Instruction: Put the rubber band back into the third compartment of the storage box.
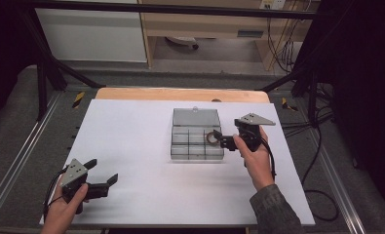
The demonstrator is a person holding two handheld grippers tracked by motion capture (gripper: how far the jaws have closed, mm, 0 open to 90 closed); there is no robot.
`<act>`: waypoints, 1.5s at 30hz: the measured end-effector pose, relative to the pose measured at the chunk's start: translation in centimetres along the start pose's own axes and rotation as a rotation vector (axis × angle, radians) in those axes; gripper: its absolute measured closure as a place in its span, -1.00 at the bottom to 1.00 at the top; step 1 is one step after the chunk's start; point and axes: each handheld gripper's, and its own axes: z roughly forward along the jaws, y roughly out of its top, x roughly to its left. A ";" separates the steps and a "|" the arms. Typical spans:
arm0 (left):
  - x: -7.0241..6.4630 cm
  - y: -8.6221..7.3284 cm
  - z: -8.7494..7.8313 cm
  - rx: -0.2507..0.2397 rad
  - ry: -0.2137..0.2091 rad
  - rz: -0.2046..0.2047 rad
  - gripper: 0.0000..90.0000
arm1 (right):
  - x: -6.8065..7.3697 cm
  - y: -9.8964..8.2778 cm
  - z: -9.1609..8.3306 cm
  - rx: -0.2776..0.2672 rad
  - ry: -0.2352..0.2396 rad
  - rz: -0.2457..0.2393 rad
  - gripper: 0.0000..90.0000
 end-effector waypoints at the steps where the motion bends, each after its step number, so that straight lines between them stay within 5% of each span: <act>1: 0.0 0.0 0.0 0.000 0.000 0.001 -0.91 | -0.1 -0.1 -0.3 -0.006 0.000 0.004 -0.87; 11: 0.0 0.0 0.0 -0.004 -0.001 -0.003 -0.91 | -0.4 -1.4 -3.0 -0.044 -0.004 -0.024 -0.89; 19: 0.0 0.0 0.0 -0.003 -0.002 -0.001 -0.91 | -0.7 -4.7 -5.3 -0.046 -0.043 -0.056 -0.89; 32: 0.2 -0.1 -0.3 -0.021 0.011 -0.019 -0.91 | -2.3 -8.5 -9.1 -0.028 -0.086 -0.014 -0.90; 39: 0.1 0.1 -0.3 -0.026 0.007 -0.011 -0.91 | -2.6 -10.8 -9.8 -0.006 -0.092 0.025 -0.91; 45: 0.1 0.1 -0.3 -0.027 0.003 -0.009 -0.91 | -2.3 -11.3 -8.9 0.047 -0.085 -0.005 -0.92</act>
